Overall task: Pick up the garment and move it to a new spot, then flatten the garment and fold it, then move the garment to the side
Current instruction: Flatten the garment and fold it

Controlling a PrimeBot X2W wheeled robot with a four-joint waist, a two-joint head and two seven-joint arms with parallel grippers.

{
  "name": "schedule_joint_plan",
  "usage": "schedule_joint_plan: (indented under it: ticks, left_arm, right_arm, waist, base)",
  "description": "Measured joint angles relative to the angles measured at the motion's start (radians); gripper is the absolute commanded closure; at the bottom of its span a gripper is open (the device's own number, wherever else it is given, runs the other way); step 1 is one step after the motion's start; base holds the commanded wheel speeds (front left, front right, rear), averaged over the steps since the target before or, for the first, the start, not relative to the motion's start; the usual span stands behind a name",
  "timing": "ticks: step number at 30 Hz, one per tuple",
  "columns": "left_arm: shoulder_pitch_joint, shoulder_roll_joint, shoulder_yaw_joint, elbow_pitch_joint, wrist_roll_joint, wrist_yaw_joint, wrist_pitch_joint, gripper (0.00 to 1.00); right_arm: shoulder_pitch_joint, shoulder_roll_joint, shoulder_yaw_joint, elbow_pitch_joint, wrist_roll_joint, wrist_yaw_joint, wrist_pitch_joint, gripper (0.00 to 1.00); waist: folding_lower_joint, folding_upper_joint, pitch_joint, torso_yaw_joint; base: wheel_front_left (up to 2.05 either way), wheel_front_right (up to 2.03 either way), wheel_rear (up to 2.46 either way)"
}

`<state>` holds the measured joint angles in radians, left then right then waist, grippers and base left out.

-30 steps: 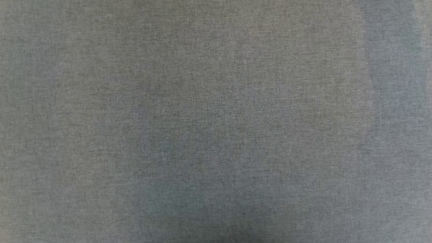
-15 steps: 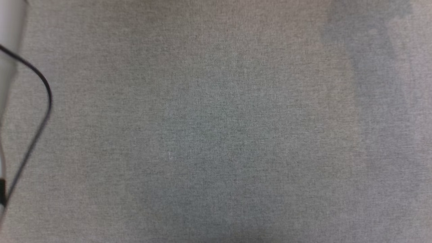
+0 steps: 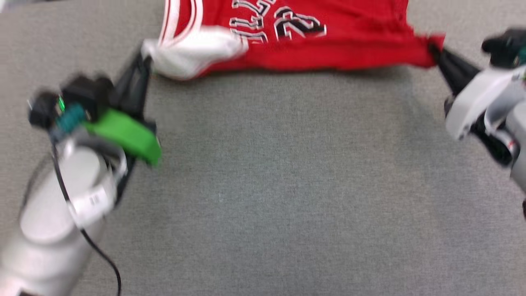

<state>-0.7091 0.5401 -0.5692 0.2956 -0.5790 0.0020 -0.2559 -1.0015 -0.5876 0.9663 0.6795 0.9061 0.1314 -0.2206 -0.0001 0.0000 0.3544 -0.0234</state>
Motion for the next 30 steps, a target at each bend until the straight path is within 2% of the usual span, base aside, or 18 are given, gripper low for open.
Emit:
schedule_joint_plan:
  ticks: [4,16,21,30]
  left_arm:
    - [0.188,0.01,-0.015,-0.06,-0.014,0.029,0.0,1.0]
    - [0.625,0.042,-0.027,-0.22,-0.091,0.169,0.0,1.0]
    - [0.742,0.035,-0.034,-0.253,-0.137,0.191,0.0,1.0]
    - [0.869,0.025,-0.082,-0.285,-0.212,0.179,0.047,1.0]
  right_arm:
    - [0.121,-0.029,0.025,-0.046,0.026,0.0,-0.006,1.0]
    - [0.446,-0.113,0.028,-0.136,0.088,0.0,-0.018,1.0]
    - [0.558,-0.136,-0.004,-0.166,0.099,0.0,-0.022,1.0]
    - [0.789,-0.177,-0.112,-0.239,0.115,0.0,-0.023,1.0]
  waist:
    - [0.0,0.0,-0.06,0.007]
    - [0.0,0.0,-0.223,0.02]
    - [0.0,0.0,-0.268,0.024]
    - [0.0,0.0,-0.324,0.037]
  base:
    - [0.0,0.0,0.0]
    - [0.0,0.0,0.0]
    - [0.0,0.0,0.0]
    - [0.0,0.0,0.0]
